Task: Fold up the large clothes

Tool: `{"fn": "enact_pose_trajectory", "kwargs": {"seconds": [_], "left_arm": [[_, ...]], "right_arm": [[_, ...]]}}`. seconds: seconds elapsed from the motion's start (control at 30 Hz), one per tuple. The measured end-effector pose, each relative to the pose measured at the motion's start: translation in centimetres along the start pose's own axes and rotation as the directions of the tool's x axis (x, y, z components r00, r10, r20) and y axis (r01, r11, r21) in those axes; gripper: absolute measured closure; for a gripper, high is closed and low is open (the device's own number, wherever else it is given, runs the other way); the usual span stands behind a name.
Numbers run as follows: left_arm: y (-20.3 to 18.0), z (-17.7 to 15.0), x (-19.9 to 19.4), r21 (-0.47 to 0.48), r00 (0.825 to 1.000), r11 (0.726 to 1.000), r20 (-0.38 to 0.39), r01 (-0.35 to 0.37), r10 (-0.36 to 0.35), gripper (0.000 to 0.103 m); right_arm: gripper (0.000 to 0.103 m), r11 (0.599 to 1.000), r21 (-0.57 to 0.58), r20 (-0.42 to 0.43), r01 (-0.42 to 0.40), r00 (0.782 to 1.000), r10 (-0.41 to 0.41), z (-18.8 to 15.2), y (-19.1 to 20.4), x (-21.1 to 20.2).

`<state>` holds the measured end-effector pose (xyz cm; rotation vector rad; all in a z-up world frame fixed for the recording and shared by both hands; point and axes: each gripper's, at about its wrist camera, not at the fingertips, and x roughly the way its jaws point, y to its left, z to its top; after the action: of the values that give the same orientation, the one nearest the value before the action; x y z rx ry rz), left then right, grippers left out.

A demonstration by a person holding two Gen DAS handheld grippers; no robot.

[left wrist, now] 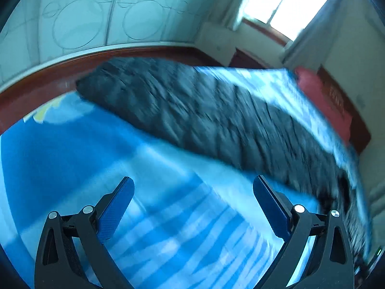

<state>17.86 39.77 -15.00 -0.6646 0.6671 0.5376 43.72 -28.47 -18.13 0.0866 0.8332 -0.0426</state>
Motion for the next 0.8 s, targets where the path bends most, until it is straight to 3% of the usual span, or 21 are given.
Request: {"fn": "enact_pose_trajectory", "kwargs": {"seconds": [0.23, 0.5, 0.53, 0.57, 0.67, 0.73, 0.8], "left_arm": [[4.7, 4.5, 1.6, -0.207, 0.994, 0.974, 0.076, 0.094, -0.08, 0.005], [6.7, 5.6, 1.2, -0.38, 0.972, 0.906, 0.206, 0.187, -0.114, 0.007], [6.8, 5.5, 1.0, -0.399, 0.973, 0.901, 0.212, 0.17, -0.09, 0.021], [7.0, 5.4, 1.0, -0.427, 0.977, 0.892, 0.206, 0.144, -0.059, 0.043], [8.2, 4.9, 1.3, -0.499, 0.981, 0.857, 0.19, 0.129, -0.037, 0.078], [8.4, 5.0, 1.4, -0.52, 0.982, 0.845, 0.187, 0.126, -0.031, 0.088], [7.8, 5.4, 1.3, -0.506, 0.983, 0.856, 0.183, 0.105, -0.012, 0.093]], "right_arm": [[0.038, 1.0, -0.009, -0.001, 0.008, 1.0, -0.008, 0.0, 0.2, 0.0], [0.037, 1.0, -0.018, 0.002, 0.019, 1.0, -0.019, 0.0, 0.5, 0.0], [0.037, 1.0, -0.018, 0.003, 0.019, 1.0, -0.019, 0.0, 0.5, 0.0], [0.037, 1.0, -0.017, 0.003, 0.018, 1.0, -0.018, 0.0, 0.5, 0.0], [0.037, 1.0, -0.019, 0.003, 0.019, 1.0, -0.019, 0.0, 0.5, 0.0], [0.037, 1.0, -0.018, 0.002, 0.019, 1.0, -0.018, 0.0, 0.4, 0.0], [0.037, 1.0, -0.018, 0.003, 0.018, 1.0, -0.018, 0.0, 0.4, 0.0]]}}
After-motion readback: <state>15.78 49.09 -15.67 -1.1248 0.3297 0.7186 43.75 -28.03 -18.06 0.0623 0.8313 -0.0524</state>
